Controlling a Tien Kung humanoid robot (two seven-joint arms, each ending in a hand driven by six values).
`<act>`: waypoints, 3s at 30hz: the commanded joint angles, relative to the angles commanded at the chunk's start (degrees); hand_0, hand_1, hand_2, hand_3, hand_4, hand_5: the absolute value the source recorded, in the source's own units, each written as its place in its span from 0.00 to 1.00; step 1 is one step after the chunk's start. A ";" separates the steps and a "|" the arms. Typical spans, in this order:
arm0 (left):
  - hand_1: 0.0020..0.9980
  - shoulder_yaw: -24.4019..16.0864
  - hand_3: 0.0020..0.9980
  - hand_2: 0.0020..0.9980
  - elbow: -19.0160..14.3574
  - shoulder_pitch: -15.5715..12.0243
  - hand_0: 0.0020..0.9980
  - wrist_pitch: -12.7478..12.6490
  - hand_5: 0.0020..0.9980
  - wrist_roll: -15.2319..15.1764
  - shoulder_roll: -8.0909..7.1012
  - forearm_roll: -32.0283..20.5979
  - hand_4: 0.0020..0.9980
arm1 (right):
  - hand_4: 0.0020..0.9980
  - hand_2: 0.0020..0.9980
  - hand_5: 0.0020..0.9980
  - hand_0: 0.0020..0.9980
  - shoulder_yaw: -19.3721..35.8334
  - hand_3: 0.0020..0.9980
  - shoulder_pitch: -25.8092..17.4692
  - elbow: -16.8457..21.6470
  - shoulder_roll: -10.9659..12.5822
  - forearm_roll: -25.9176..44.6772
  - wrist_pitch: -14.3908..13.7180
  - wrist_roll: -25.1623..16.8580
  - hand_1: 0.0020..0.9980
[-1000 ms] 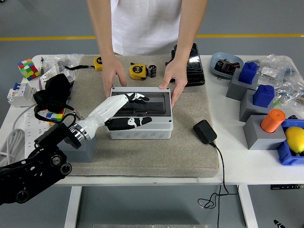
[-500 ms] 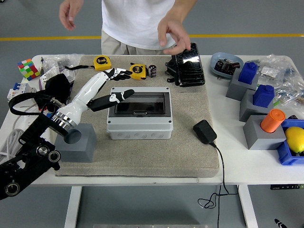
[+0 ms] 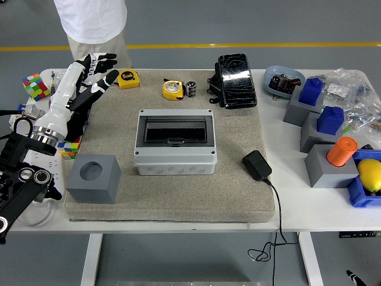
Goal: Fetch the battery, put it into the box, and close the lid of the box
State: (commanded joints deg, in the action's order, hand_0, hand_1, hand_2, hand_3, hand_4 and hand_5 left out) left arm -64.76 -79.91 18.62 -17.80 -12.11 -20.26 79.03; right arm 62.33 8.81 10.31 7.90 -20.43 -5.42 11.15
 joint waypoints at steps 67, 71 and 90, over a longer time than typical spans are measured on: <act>0.68 -11.54 0.74 0.71 1.05 -1.63 0.65 1.14 0.77 -0.98 2.52 -0.63 1.00 | 1.00 0.68 0.49 0.67 0.69 0.57 0.68 0.00 1.14 -0.40 0.89 -0.11 0.68; 0.68 -11.69 0.74 0.71 1.10 -1.62 0.65 1.33 0.77 -0.80 2.57 -0.56 1.00 | 1.00 0.69 0.49 0.67 0.67 0.57 0.69 0.00 1.18 -0.48 0.89 -0.12 0.68; 0.68 -12.74 0.74 0.71 1.06 -1.53 0.65 1.90 0.77 -0.41 2.87 -0.29 1.00 | 1.00 0.69 0.49 0.67 0.58 0.58 0.82 0.00 1.54 -0.47 1.25 -0.05 0.68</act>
State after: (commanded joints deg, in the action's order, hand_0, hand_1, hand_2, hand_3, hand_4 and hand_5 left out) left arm -77.50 -78.86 17.09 -15.90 -12.52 -17.39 78.74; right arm 62.91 9.63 10.31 9.44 -20.90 -4.17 11.10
